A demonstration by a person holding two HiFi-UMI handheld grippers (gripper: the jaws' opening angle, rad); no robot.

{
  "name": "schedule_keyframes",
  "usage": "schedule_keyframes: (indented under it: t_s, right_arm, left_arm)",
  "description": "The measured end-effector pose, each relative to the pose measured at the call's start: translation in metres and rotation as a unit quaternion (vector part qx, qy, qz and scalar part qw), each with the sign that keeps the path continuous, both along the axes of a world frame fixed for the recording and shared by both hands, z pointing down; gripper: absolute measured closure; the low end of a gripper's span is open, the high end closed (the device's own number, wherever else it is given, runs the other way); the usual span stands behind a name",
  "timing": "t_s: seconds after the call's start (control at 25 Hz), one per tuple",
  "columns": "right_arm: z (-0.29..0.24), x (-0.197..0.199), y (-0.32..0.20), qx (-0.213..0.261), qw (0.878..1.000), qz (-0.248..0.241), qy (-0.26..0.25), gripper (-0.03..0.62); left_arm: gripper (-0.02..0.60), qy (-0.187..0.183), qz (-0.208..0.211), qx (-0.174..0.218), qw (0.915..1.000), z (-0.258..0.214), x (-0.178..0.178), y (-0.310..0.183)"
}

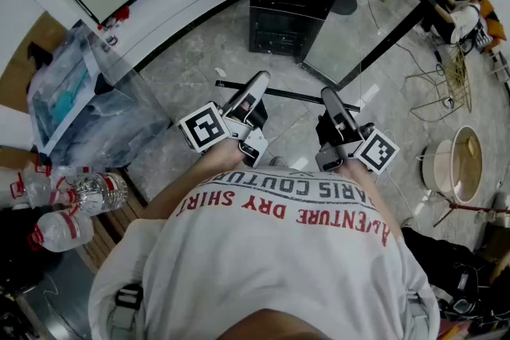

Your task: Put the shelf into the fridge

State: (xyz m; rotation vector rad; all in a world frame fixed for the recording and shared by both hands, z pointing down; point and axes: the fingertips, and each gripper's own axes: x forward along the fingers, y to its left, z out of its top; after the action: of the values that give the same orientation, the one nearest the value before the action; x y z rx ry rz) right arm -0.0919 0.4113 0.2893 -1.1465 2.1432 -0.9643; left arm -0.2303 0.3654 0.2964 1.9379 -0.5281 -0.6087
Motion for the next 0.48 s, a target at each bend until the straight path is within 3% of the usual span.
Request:
schedule_keyframes:
  t_s: [0.48]
  right_arm:
    - [-0.014,-0.003,0.007,0.035,0.999,0.004,0.025,0.496]
  left_arm:
    - [0.508,-0.022,0.022,0.041,0.9987,-0.013,0.002,0.005]
